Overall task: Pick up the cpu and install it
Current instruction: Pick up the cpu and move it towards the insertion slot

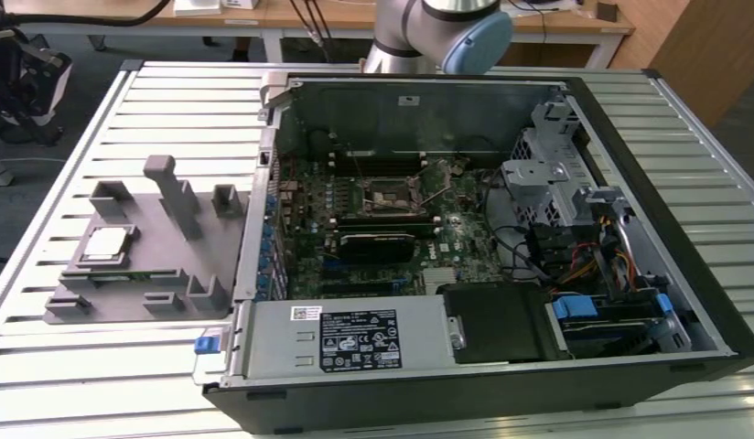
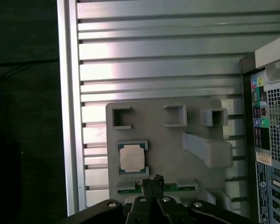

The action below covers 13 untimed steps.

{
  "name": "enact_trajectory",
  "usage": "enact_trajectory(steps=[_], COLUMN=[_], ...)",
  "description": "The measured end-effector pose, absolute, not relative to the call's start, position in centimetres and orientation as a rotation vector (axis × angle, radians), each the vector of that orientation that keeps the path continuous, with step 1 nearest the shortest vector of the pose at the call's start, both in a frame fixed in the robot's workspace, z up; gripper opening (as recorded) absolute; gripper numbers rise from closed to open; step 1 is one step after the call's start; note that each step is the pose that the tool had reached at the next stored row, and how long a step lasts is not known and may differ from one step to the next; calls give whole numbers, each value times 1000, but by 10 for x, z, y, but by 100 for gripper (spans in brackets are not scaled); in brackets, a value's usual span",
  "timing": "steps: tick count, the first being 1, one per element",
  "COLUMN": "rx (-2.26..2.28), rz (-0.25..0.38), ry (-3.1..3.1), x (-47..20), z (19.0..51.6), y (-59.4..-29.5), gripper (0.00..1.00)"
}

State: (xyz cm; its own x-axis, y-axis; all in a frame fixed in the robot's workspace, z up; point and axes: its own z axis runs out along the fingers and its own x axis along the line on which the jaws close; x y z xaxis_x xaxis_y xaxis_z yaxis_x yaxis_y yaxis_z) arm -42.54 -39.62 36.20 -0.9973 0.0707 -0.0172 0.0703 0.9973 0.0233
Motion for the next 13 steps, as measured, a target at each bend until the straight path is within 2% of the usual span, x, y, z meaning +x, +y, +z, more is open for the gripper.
enact_trajectory(steps=[6, 7, 8, 11, 12, 13], rx=[110, 110, 110, 110, 110, 110], rz=[35, 35, 35, 35, 35, 35], ry=[3122, 3122, 3122, 3122, 3122, 3122], x=[-441, -443, -444, -445, -446, -446], z=[357, 356, 355, 352, 352, 351], y=[-396, -396, -396, -396, -396, -396], gripper=[11, 16, 16, 35, 35, 41])
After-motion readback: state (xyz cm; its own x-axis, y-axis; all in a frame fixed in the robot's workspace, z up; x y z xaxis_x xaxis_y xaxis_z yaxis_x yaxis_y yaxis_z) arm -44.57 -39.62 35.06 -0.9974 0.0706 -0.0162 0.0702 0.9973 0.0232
